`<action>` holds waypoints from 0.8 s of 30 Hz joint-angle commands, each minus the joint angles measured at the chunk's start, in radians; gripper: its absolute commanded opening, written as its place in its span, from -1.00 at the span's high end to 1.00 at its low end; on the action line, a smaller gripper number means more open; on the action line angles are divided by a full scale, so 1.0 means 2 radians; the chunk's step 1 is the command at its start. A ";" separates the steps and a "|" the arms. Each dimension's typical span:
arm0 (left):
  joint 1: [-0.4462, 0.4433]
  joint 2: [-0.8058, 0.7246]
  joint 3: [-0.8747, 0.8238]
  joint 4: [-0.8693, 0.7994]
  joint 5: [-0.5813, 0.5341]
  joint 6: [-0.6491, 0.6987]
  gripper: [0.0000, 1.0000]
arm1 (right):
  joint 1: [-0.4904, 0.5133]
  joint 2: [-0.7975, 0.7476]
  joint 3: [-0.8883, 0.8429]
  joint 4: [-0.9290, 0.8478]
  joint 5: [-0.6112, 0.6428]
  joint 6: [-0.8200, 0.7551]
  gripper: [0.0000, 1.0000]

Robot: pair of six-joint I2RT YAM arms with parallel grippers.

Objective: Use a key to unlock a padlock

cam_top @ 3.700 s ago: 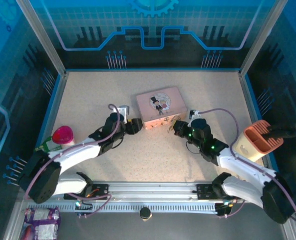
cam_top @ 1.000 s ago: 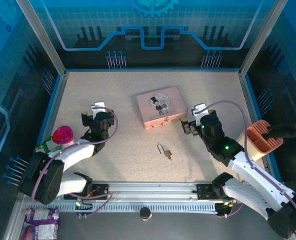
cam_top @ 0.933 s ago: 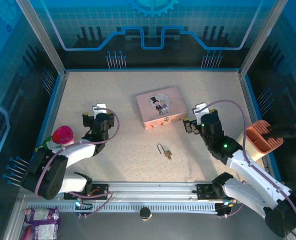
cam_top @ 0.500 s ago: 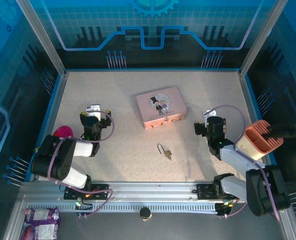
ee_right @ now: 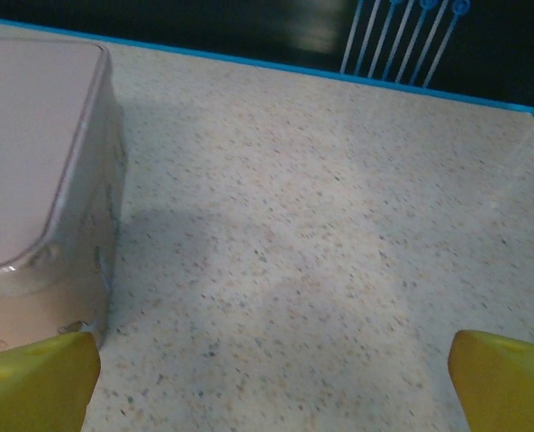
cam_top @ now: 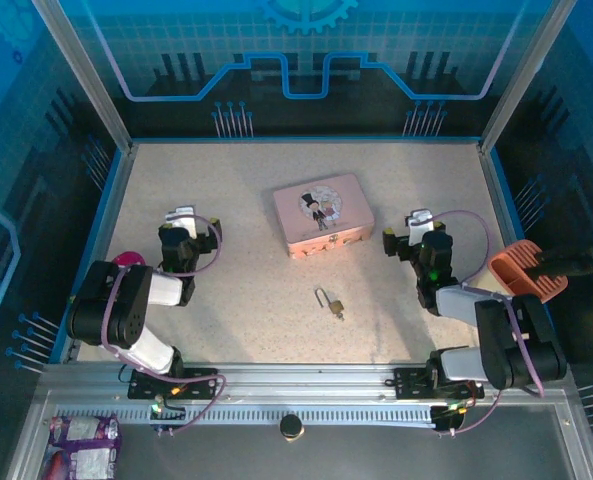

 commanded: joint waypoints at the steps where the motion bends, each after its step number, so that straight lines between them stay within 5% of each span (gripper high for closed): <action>1: 0.003 -0.008 0.004 -0.004 0.014 -0.011 -0.98 | -0.013 0.040 -0.007 0.098 -0.045 0.004 -0.99; 4: 0.003 -0.009 0.004 -0.004 0.014 -0.011 -0.98 | -0.013 0.103 -0.010 0.173 -0.037 0.001 -0.99; 9: 0.003 -0.009 0.004 -0.004 0.014 -0.010 -0.99 | -0.009 0.096 0.031 0.078 0.012 0.018 -0.99; 24: 0.003 -0.009 0.004 -0.004 0.015 -0.010 -0.99 | -0.007 0.099 0.027 0.092 0.045 0.026 -0.99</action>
